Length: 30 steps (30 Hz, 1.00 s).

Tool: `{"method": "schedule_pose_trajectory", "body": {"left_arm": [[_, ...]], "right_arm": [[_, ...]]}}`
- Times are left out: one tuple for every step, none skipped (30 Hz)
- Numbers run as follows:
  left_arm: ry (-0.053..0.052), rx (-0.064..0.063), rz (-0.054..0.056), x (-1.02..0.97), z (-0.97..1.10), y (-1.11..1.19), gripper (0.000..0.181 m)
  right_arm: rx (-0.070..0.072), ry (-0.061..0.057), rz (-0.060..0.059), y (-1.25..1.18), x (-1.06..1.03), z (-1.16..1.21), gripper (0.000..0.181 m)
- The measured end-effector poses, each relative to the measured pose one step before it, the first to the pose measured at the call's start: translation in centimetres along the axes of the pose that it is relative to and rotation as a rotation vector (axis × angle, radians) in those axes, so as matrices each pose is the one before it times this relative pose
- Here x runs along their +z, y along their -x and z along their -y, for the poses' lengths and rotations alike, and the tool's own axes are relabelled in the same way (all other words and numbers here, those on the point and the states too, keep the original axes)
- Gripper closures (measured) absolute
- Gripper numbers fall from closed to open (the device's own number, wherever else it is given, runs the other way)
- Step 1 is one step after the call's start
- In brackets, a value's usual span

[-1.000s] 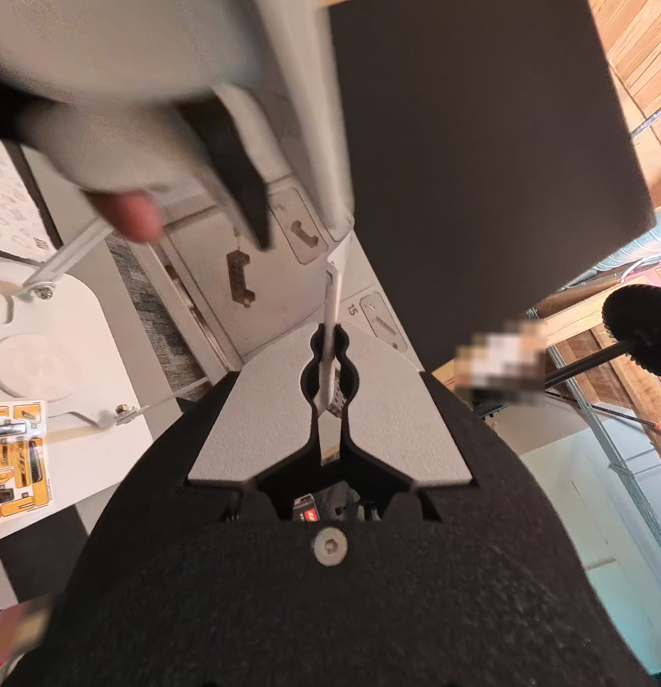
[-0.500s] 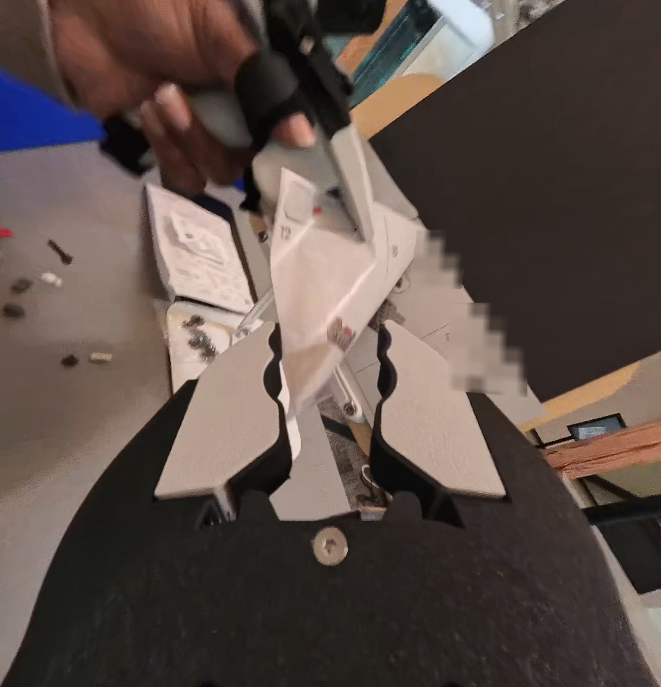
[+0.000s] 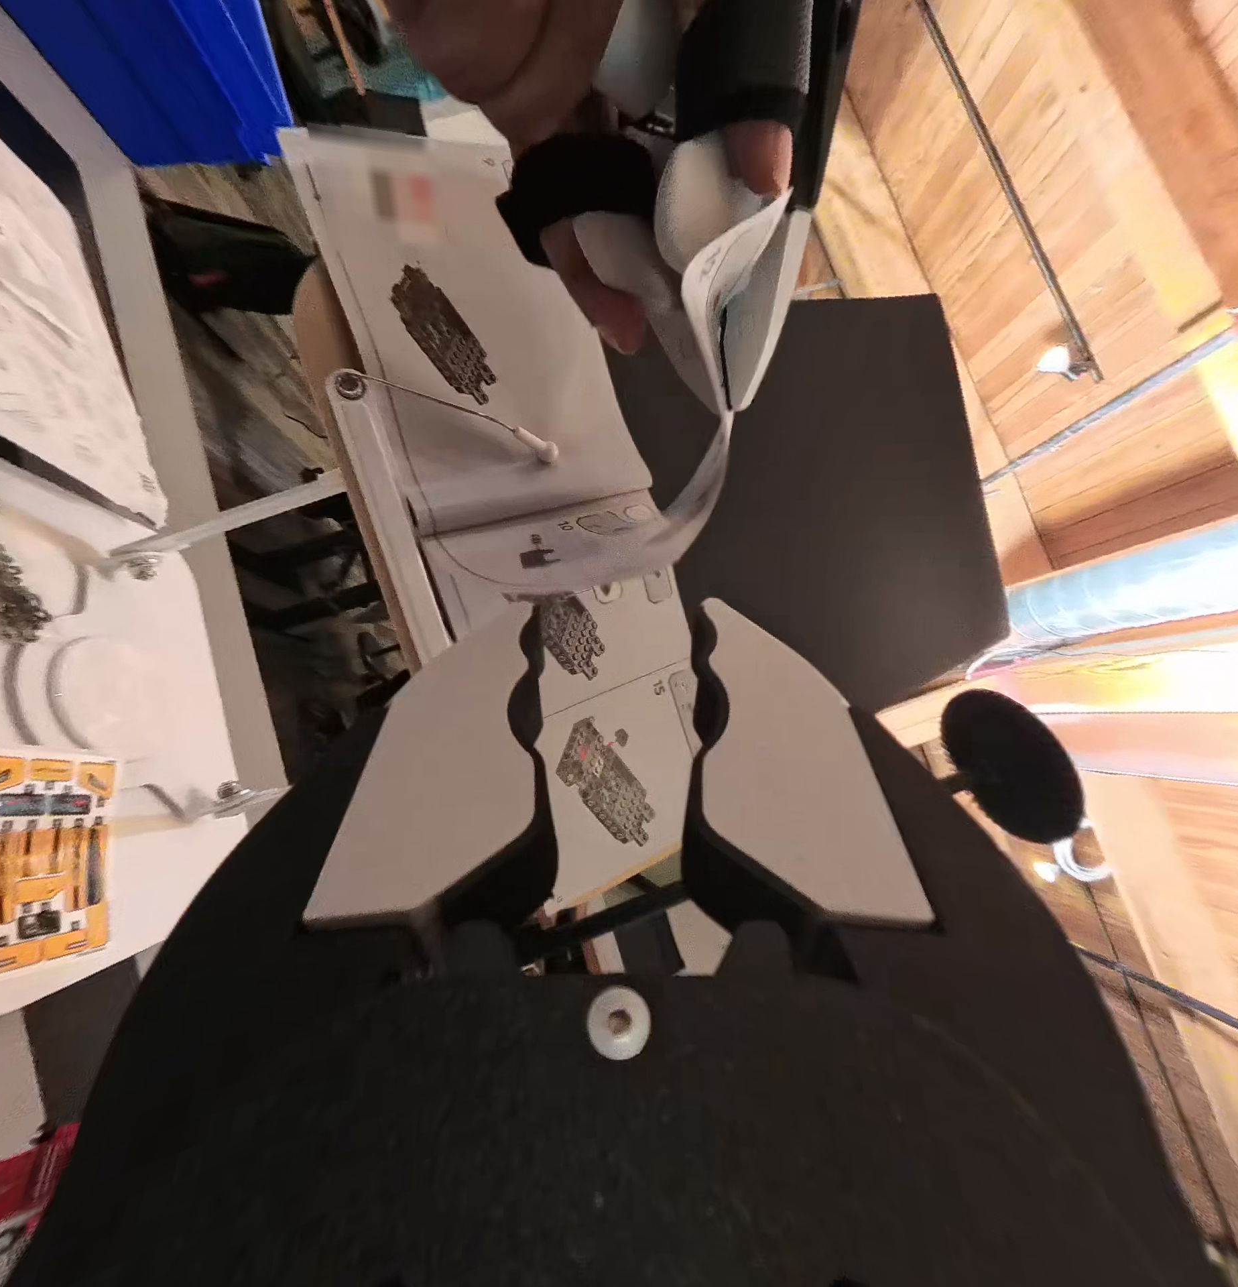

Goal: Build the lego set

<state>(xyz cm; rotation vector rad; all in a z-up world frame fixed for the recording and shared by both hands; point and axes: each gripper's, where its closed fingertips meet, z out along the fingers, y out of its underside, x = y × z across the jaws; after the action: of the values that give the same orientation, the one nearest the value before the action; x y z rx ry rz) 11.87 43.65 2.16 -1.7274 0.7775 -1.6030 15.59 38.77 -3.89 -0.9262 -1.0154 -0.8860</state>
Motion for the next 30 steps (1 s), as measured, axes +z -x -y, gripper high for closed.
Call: {"method": "schedule_pose_trajectory", "body": {"left_arm": [[0.0012, -0.0101, -0.0045, -0.158, 0.106, 0.003, 0.181], [-0.0022, -0.0010, -0.0021, -0.151, 0.119, 0.009, 0.181], [-0.0012, 0.0031, 0.0005, -0.140, 0.087, 0.048, 0.181], [-0.0025, 0.0015, 0.0016, -0.119, 0.087, 0.076, 0.181], [-0.0065, -0.0018, -0.0006, -0.148, 0.156, 0.066, 0.180], [-0.0095, 0.0008, -0.0061, -0.270, 0.257, -0.049, 0.177], [-0.0225, 0.0193, -0.0104, -0.541, 0.570, -0.209, 0.168], [-0.0271, 0.0454, 0.0111, -0.898, 0.707, -0.023, 0.160], [-0.0333, 0.0658, 0.0422, -1.194, 0.783, 0.461, 0.156], [-0.0391, 0.0591, 0.0687, -1.331, 0.739, 1.096, 0.157], [-0.0348, 0.0296, 0.0603, -1.183, 0.423, 1.260, 0.163], [-0.0118, -0.0055, 0.0257, -0.810, -0.143, 0.952, 0.173], [0.0158, -0.0291, -0.0065, -0.414, -0.726, 0.518, 0.178], [0.0352, -0.0359, -0.0150, -0.105, -1.154, 0.345, 0.180], [0.0330, -0.0228, 0.0034, 0.064, -1.212, 0.448, 0.178], [0.0207, 0.0064, 0.0113, 0.103, -1.045, 0.398, 0.175], [0.0189, 0.0242, 0.0131, 0.127, -0.920, 0.291, 0.174], [0.0165, 0.0289, 0.0159, 0.172, -0.792, 0.270, 0.171], [0.0137, 0.0241, 0.0059, 0.243, -0.709, 0.109, 0.167], [0.0162, 0.0095, -0.0062, 0.322, -0.692, -0.081, 0.164], [0.0161, -0.0005, -0.0059, 0.345, -0.619, -0.071, 0.161], [0.0109, 0.0013, -0.0070, 0.368, -0.514, -0.069, 0.161], [0.0092, 0.0028, -0.0056, 0.381, -0.460, -0.050, 0.161], [0.0097, -0.0019, -0.0107, 0.449, -0.459, -0.122, 0.161], [0.0132, -0.0110, -0.0293, 0.472, -0.463, -0.419, 0.160], [0.0069, -0.0200, -0.0496, 0.459, -0.318, -0.743, 0.159], [-0.0082, -0.0248, -0.0435, 0.362, -0.046, -0.711, 0.159], [-0.0196, -0.0188, -0.0233, 0.284, 0.186, -0.457, 0.160], [-0.0199, -0.0119, -0.0221, 0.236, 0.267, -0.457, 0.161], [-0.0146, -0.0120, -0.0201, 0.199, 0.264, -0.451, 0.162]], "right_arm": [[-0.0108, 0.0013, -0.0214, -0.168, 0.160, 0.102, 0.140], [-0.0147, -0.0034, -0.0260, -0.289, 0.216, 0.255, 0.142], [-0.0061, -0.0039, -0.0064, -0.066, 0.317, 0.335, 0.145], [0.0029, -0.0047, -0.0092, -0.127, 0.359, 0.381, 0.150], [-0.0016, 0.0029, -0.0065, -0.116, 0.364, 0.262, 0.167], [-0.0037, 0.0030, 0.0150, 0.135, 0.345, 0.206, 0.181], [0.0226, 0.0127, 0.0086, -0.037, 0.321, 0.029, 0.181], [0.0459, 0.0128, 0.0166, 0.010, 0.247, -0.060, 0.181], [0.0554, 0.0041, 0.0098, -0.107, 0.144, -0.014, 0.181], [0.0520, 0.0012, 0.0062, -0.127, 0.072, -0.015, 0.181], [0.0306, 0.0014, 0.0071, 0.009, 0.020, 0.015, 0.181], [0.0017, -0.0076, -0.0001, 0.090, -0.047, 0.114, 0.181], [-0.0134, -0.0041, -0.0009, 0.249, -0.057, -0.029, 0.181], [-0.0071, -0.0004, 0.0037, 0.351, -0.145, -0.261, 0.181], [0.0282, -0.0137, 0.0070, 0.274, -0.316, -0.301, 0.181], [0.0612, 0.0010, 0.0096, 0.097, -0.339, -0.666, 0.180], [0.0725, 0.0211, 0.0203, 0.038, -0.220, -1.081, 0.170], [0.0815, 0.0256, 0.0224, -0.211, -0.185, -1.248, 0.159], [0.0956, 0.0085, 0.0370, -0.291, -0.204, -1.051, 0.144], [0.0977, 0.0049, 0.0352, -0.486, -0.256, -0.926, 0.134], [0.0617, 0.0123, 0.0367, -0.373, -0.196, -0.857, 0.121], [-0.0078, 0.0266, 0.0284, -0.098, -0.072, -0.931, 0.111], [-0.0718, 0.0361, 0.0120, 0.154, 0.054, -1.047, 0.107], [-0.0922, 0.0315, 0.0089, 0.580, 0.141, -0.915, 0.104], [-0.0748, 0.0182, 0.0102, 0.934, 0.190, -0.534, 0.104], [-0.0674, 0.0129, -0.0047, 0.909, 0.217, -0.205, 0.105], [-0.0843, 0.0145, -0.0387, 0.487, 0.213, -0.020, 0.110], [-0.0813, 0.0036, -0.0456, 0.285, 0.220, 0.282, 0.114], [-0.0512, -0.0048, -0.0410, 0.131, 0.225, 0.532, 0.119], [-0.0246, -0.0021, -0.0428, -0.142, 0.251, 0.557, 0.123]]}}
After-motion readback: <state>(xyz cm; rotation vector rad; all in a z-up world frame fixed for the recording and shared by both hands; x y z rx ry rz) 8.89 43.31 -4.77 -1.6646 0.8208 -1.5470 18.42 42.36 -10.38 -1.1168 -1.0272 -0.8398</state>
